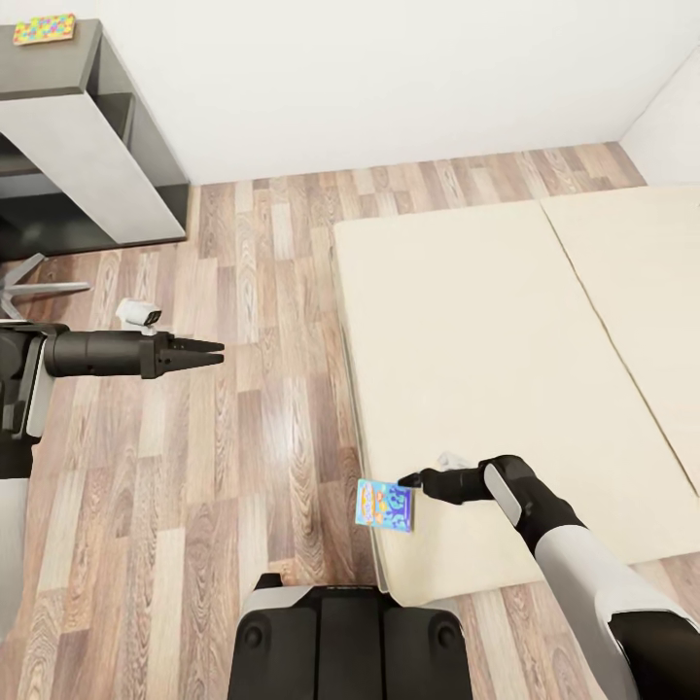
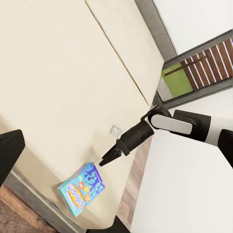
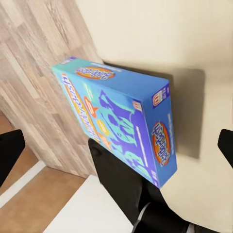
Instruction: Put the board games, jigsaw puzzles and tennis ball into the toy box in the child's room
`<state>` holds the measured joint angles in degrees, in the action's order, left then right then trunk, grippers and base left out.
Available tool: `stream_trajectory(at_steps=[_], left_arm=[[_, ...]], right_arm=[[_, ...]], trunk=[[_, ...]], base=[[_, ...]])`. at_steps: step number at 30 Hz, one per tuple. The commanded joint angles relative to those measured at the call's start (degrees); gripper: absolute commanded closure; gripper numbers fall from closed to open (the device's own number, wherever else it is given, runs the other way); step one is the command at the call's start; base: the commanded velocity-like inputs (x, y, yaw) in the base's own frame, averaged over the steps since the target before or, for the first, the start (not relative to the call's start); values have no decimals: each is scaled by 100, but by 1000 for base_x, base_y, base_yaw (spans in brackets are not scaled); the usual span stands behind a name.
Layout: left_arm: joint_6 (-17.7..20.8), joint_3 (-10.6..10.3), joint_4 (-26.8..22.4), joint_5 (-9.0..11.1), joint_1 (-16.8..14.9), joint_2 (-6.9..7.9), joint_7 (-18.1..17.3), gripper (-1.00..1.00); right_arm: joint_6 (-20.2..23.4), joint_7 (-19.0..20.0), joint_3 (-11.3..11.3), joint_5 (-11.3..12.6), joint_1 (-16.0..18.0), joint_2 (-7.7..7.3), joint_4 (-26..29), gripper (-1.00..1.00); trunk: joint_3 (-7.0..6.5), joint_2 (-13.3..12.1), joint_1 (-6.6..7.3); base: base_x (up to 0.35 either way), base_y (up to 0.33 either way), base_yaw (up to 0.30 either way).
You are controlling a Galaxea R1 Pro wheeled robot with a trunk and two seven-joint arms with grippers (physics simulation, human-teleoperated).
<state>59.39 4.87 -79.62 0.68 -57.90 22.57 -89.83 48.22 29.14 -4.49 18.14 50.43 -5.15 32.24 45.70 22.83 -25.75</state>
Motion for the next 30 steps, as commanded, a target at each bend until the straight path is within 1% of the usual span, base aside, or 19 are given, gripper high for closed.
stream_trajectory(at_steps=[1,10,30], left_arm=[[61,-1,-1,2,-2,2,-17,-100],[61,4,-1,2,-2,2,-17,-100],[61,5,-1,2,-2,2,-17,-100]], right_arm=[[11,29,-27,8,2,-6,6,-100],[-3,99,-26,6,2,-4,10,-100],[-15,104,-27,-3,2,-5,9,-100]], trunk=[[3,9,-3],[-7,9,-3],[-8,9,-3]], base=[[0,0,-24],[0,0,-9],[0,0,0]])
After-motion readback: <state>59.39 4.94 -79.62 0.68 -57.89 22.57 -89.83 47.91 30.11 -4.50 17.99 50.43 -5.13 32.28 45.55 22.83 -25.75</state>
